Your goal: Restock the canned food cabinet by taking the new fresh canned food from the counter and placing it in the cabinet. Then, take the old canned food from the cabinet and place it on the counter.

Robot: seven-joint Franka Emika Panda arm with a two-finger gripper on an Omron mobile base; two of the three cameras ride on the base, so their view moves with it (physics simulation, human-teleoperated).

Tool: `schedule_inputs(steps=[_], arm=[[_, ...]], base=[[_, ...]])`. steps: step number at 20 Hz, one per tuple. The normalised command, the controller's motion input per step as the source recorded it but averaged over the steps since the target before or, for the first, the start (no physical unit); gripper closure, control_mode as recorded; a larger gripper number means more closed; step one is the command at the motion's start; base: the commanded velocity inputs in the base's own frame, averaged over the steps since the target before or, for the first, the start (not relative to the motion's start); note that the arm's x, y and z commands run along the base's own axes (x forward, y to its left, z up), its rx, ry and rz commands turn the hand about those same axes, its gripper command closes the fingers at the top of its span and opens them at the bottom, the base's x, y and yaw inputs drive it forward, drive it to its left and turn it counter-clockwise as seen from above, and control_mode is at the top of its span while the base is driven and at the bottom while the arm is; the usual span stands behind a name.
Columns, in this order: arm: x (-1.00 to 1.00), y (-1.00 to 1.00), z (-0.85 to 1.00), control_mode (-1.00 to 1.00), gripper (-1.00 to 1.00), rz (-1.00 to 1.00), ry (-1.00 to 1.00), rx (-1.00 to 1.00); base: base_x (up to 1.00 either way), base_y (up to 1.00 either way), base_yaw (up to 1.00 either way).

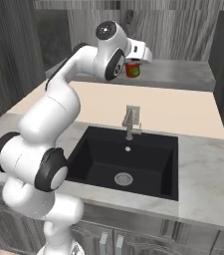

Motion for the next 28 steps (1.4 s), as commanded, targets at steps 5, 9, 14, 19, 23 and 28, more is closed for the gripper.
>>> schedule_inputs(steps=[5, 9, 14, 19, 23, 28], arm=[[0.33, 0.0, -0.46, -1.0, 1.0, 0.0, 0.0, 0.0], [0.38, 0.0, -0.39, -1.0, 1.0, 0.0, -0.01, 0.0], [0.35, 0.0, -0.19, -1.0, -1.0, 0.0, -0.04, 0.0], [0.05, 0.0, 0.0, -1.0, -1.0, 0.0, 0.0, 0.0], [0.0, 0.0, 0.0, -1.0, -1.0, 0.0, -0.01, 0.0], [-0.03, 0.0, 0.0, -1.0, -1.0, 0.0, -0.03, 0.0]], base=[[0.0, 0.0, 0.0], [0.0, 0.0, 0.0], [0.0, 0.0, 0.0], [0.0, 0.0, 0.0], [0.0, 0.0, 0.0], [0.0, 0.0, 0.0]])
